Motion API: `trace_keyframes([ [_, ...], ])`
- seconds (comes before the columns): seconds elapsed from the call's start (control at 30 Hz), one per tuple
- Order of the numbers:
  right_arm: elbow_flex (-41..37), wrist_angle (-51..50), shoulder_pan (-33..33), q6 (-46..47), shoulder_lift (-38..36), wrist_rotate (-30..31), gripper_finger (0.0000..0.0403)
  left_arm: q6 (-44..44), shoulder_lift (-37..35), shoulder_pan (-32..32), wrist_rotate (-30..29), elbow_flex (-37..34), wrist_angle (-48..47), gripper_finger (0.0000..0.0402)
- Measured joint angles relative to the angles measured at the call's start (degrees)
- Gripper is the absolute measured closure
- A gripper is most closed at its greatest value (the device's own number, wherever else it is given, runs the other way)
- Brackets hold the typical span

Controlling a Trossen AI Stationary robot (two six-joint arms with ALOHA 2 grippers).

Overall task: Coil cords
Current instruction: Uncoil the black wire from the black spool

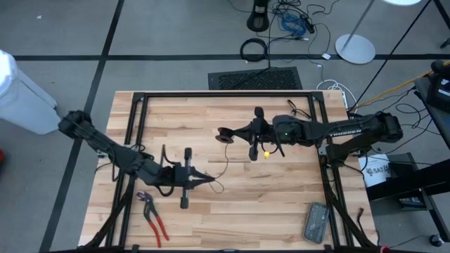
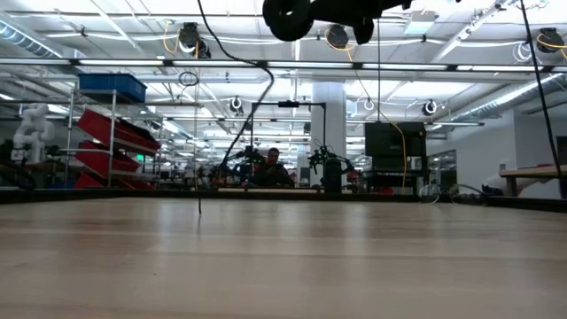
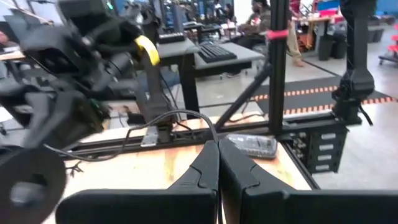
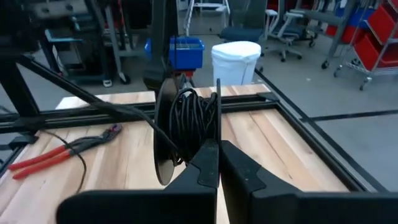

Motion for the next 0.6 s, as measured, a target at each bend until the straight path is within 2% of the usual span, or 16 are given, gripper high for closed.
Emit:
trace_keyframes([
  [0.33, 0.0, -0.69, 0.56, -0.48, -3.42, 0.06, 0.0403, -0.04, 6.22, 3.98, 10.32, 0.0, -0.02, 0.0401],
  [0.53, 0.0, -1.17, 2.25, -0.7, -6.02, 0.04, 0.0403, -0.1, 8.62, 5.89, 10.37, 0.0, -1.96, 0.0391],
  [0.6, 0.0, -1.36, 2.92, -0.7, -7.09, 0.04, 0.0403, -0.11, 8.7, 6.03, 6.43, 0.0, -3.8, 0.0378],
])
